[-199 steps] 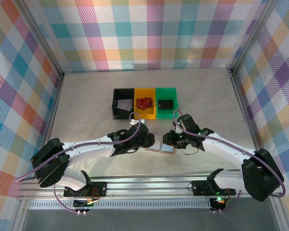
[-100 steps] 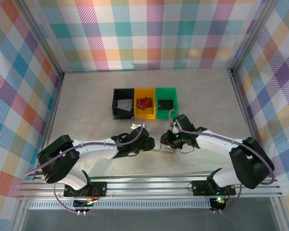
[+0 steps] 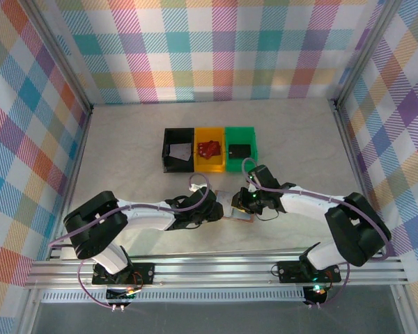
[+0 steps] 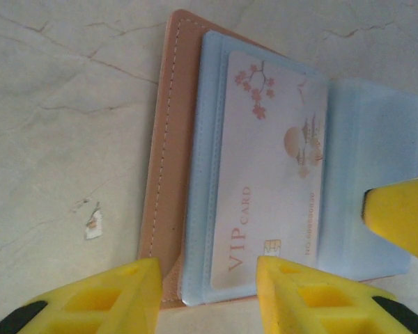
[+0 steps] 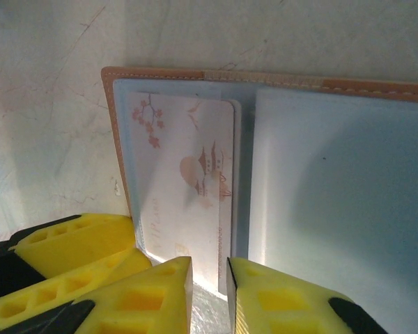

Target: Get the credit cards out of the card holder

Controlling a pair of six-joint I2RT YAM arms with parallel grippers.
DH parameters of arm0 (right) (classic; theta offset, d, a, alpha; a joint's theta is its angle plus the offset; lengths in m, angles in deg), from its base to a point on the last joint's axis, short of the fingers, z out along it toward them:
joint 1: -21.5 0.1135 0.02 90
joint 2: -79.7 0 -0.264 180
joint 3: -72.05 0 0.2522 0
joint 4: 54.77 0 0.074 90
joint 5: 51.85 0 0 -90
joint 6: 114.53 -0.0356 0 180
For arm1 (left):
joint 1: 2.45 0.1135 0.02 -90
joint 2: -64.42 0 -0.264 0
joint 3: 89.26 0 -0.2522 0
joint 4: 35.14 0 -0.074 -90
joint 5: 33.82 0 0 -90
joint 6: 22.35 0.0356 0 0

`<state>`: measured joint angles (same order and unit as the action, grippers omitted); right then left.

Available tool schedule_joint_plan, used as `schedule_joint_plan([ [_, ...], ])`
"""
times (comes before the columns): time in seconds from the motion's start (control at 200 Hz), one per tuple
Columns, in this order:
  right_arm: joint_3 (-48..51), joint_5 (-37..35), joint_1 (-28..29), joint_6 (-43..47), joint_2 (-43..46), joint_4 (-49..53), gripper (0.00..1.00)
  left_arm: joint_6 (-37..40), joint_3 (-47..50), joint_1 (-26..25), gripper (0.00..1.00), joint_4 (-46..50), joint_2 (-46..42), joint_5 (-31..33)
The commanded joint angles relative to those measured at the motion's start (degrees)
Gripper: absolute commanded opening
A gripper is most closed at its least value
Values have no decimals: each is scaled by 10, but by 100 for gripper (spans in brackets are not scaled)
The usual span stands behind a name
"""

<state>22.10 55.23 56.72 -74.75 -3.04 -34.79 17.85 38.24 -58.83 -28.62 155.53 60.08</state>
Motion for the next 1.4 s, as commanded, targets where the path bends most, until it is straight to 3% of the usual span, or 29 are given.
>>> schedule_joint_plan([
  [0.0,-16,-6,-2,-5,-13,-14,19,-12,7,-1,42,-14,18,-6],
  [0.455,-19,-32,-2,5,-21,-10,19,-30,-10,-1,41,29,56,-14],
  [0.985,-34,-70,-2,29,12,49,19,-34,-93,-1,40,168,119,-36],
  [1.395,-32,-81,-8,28,8,54,18,-42,-91,-1,39,162,132,-49],
])
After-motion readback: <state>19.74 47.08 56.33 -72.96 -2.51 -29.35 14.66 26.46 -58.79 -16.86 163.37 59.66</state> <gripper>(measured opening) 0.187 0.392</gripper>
